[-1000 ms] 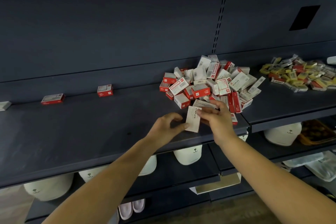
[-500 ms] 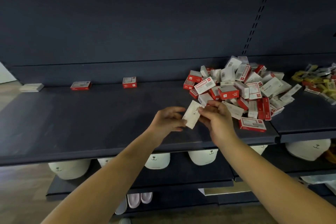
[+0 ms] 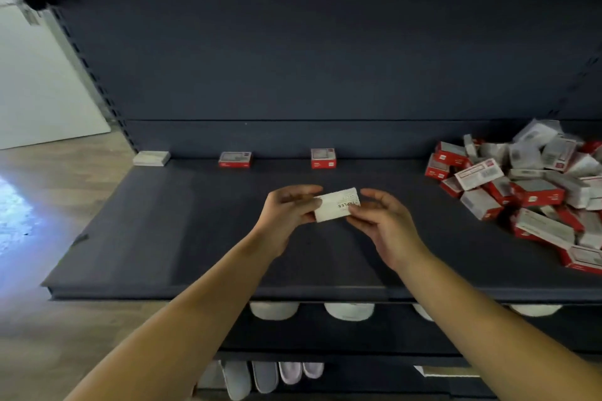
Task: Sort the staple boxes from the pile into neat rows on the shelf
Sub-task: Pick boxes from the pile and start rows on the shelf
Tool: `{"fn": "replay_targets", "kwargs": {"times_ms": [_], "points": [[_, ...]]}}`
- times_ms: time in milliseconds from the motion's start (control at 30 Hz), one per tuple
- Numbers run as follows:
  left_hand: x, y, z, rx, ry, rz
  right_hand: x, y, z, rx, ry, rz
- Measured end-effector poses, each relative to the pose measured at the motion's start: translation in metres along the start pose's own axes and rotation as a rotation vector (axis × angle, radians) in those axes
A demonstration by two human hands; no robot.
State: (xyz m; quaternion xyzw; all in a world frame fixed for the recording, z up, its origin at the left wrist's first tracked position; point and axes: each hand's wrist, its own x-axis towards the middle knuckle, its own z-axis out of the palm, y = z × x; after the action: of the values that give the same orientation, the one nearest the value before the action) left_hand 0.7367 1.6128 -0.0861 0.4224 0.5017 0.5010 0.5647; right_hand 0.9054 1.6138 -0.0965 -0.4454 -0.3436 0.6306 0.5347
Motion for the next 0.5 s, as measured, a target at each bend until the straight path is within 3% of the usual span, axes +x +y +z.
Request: {"fn": "replay_targets", "kwargs": {"times_ms": [133,333,500], "points": [[0.015,0.018,-0.053,0.034,-0.003,0.031,0.009,0.014,0.052,-0.015,-0.038,-0.001],[0.034,0.039,-0.115,0.041,-0.014,0.064,0.022,0.026,0.115,-0.309,-0.178,0.040],[0.040,0.041,-0.142,0.144,-0.051,0.073,0.024,0.043,0.148,-0.409,-0.295,0.200]]}}
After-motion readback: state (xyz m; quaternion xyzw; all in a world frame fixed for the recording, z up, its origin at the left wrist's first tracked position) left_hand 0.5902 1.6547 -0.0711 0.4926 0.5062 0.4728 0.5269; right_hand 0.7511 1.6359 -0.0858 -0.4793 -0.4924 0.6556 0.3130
